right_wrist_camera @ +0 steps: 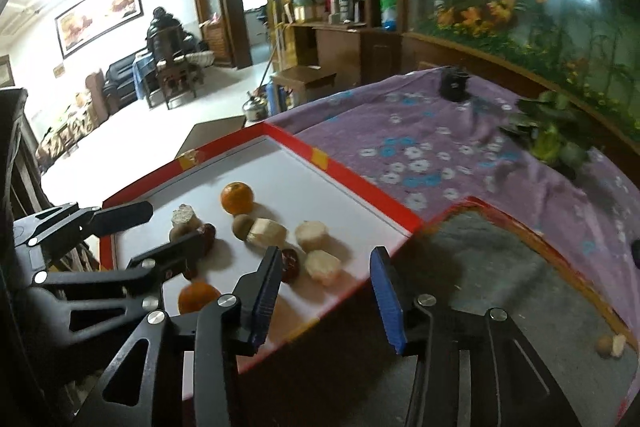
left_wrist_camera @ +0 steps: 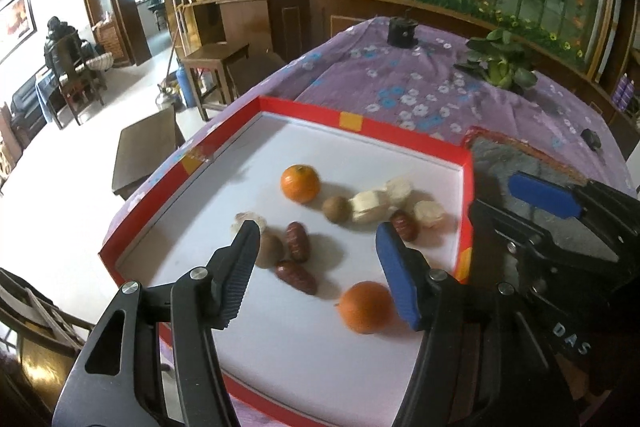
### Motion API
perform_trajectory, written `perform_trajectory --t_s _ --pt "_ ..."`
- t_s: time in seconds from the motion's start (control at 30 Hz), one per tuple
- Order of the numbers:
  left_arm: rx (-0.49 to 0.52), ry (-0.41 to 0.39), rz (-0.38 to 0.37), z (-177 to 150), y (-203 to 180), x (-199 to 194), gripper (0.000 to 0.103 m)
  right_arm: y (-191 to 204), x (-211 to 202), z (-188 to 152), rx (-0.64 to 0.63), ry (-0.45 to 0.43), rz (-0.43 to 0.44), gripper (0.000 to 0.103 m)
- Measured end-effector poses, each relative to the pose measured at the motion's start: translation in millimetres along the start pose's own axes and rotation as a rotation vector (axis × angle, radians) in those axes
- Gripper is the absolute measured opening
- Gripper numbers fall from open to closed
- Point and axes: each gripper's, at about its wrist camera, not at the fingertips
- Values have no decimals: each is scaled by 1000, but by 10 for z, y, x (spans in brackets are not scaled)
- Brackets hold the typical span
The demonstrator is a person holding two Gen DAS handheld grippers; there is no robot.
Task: Organize fruits
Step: 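Move both grippers back over the felt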
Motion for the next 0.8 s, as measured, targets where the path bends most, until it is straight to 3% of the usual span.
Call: perform_trajectory --t_s 0.2,0.6,0.8 --pt "45 -18 -48 26 -398 -51 61 -284 -260 -222 44 -7 -79 45" --pt "186 -34 -197 62 -1558 -88 61 -1229 -860 -839 245 -21 -239 46" --pt "254 3 -259 24 -2036 -53 61 -1629 -1005 -1101 343 -8 -294 47"
Point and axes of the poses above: each gripper's, at about its wrist camera, not at the fingertips, and x roughly the way its jaws point, y to its left, z to its top, and after that the axes turned 6 degrees about y, right-handed
